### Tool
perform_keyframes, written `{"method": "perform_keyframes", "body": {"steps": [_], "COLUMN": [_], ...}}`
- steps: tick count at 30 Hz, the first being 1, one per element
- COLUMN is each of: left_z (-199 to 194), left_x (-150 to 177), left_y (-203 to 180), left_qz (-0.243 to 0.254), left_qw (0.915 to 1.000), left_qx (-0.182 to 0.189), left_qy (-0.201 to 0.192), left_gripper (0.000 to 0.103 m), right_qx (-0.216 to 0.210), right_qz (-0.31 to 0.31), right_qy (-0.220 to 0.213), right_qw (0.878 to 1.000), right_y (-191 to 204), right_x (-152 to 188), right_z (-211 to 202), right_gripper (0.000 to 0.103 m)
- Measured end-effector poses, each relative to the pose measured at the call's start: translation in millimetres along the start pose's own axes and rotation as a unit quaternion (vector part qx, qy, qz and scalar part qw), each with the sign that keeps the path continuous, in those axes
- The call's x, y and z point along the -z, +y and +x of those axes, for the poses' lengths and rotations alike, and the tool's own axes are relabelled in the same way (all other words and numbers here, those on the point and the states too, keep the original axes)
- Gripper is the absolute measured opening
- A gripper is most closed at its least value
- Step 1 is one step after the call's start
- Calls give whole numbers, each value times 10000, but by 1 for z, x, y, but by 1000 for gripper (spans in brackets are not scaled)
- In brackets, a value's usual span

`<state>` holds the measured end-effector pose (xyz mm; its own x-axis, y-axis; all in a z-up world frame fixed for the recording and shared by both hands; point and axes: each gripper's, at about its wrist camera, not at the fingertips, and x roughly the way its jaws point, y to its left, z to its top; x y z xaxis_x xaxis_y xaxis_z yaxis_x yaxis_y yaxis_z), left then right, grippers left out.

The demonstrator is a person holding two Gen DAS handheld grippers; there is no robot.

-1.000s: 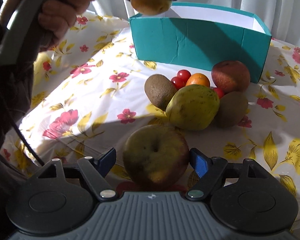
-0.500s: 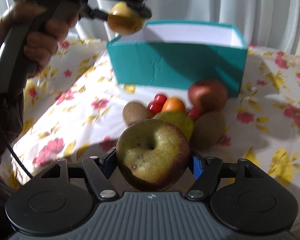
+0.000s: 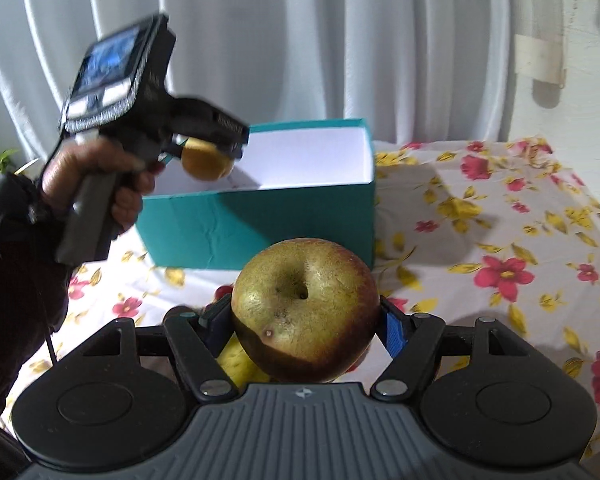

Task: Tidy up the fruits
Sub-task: 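Lower the pear into the teal box and open the left tool while the right tool carries the apple, then lower the green apple into the box and open the right tool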

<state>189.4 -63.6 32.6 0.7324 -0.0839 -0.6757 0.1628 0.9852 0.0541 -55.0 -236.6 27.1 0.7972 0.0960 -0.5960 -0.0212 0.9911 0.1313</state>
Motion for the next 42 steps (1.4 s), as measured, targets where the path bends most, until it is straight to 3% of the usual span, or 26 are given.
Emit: {"method": "perform_keyframes", "body": {"steps": [10,19,21,25,29,35,39,42], "left_z": [52,58,54,39,13,-33,-63,-78], "left_x": [12,13,13,10,6,20,39,50], "left_y": [1,1,1,4,7,20,35,43], "left_qz": [-88,-50,-20,-81,-184,-556,-809,-795], "left_qw": [9964,9947,9957,9979,9992,9982,9954,9949], "left_qx": [-75,-85,-140,-69,43,-41,-509,-603], "left_qy": [844,1023,912,642,346,209,-110,-153], "left_gripper": [72,72,74,95,99,101,102,102], "right_qx": [242,232,229,233,237,152,107,10], "right_qz": [236,182,172,167,157,16,-133,-207], "right_qy": [-258,-442,-470,-484,-513,-726,-808,-811], "right_qw": [9991,9986,9985,9984,9983,9972,9966,9965], "right_y": [-19,-16,-16,-17,-19,-15,-9,-5], "right_x": [-16,-31,-33,-37,-42,-59,-75,-88], "right_z": [0,4,5,10,15,22,39,55], "right_gripper": [72,72,72,72,72,72,72,72]}}
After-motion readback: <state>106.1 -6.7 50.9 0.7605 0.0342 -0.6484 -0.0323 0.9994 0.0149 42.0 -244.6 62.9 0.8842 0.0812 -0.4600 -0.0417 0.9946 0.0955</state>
